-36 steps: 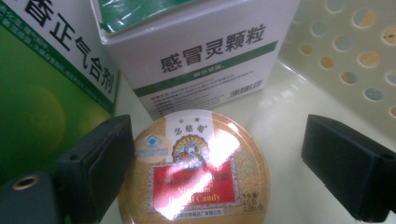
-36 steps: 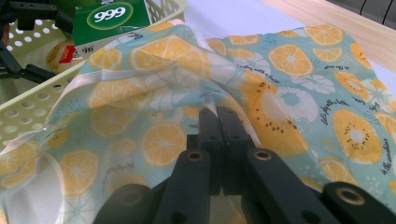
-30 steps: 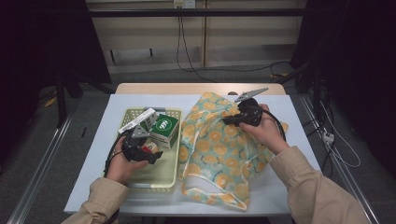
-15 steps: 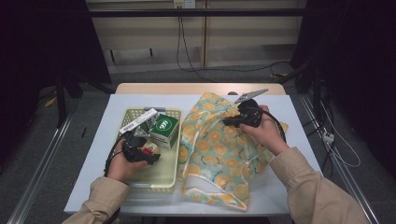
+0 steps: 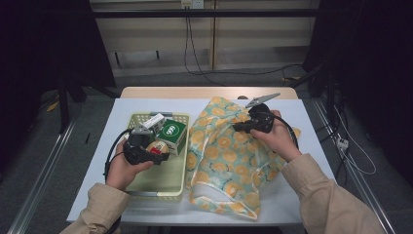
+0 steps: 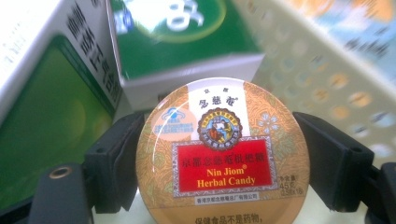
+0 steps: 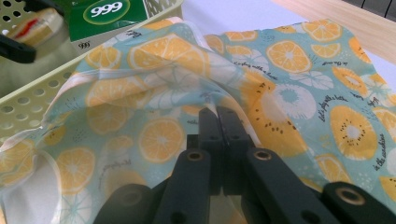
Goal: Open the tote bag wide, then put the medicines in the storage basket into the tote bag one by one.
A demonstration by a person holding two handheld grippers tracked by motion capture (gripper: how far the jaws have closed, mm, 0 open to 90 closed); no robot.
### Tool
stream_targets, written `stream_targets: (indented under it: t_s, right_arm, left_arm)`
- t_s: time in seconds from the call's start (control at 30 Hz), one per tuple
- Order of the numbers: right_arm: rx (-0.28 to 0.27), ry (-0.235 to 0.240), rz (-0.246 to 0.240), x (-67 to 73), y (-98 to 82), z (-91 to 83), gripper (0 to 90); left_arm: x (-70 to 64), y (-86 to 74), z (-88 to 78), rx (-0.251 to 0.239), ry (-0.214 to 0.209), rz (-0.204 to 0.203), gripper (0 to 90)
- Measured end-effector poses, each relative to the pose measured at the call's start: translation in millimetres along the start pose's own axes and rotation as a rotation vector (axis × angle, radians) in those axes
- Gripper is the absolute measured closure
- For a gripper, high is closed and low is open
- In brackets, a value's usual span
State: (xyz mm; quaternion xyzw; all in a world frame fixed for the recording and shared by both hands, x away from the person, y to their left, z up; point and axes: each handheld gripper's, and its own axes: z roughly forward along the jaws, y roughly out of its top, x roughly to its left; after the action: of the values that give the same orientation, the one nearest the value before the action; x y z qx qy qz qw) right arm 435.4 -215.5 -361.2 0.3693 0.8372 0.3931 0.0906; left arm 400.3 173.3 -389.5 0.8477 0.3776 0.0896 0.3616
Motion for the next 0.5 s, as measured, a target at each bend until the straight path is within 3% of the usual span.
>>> stream_targets:
  t_s: [0.13,0.33,0.5]
  right_arm:
    - [-0.002,0.003,0.000,1.3,0.6,0.0,90.0]
    - [0.003,0.003,-0.001,1.9,0.5,0.9,90.0]
    - [0.005,0.003,0.000,2.3,0.0,1.4,90.0]
  left_arm:
    - [-6.7,7.8,-8.9,-0.018,-0.016,-0.021,20.3]
    - [-17.3,22.1,-21.2,-0.038,-0.037,0.009,20.3]
    - [-29.1,33.9,-25.8,-0.071,-0.082,0.029,20.3]
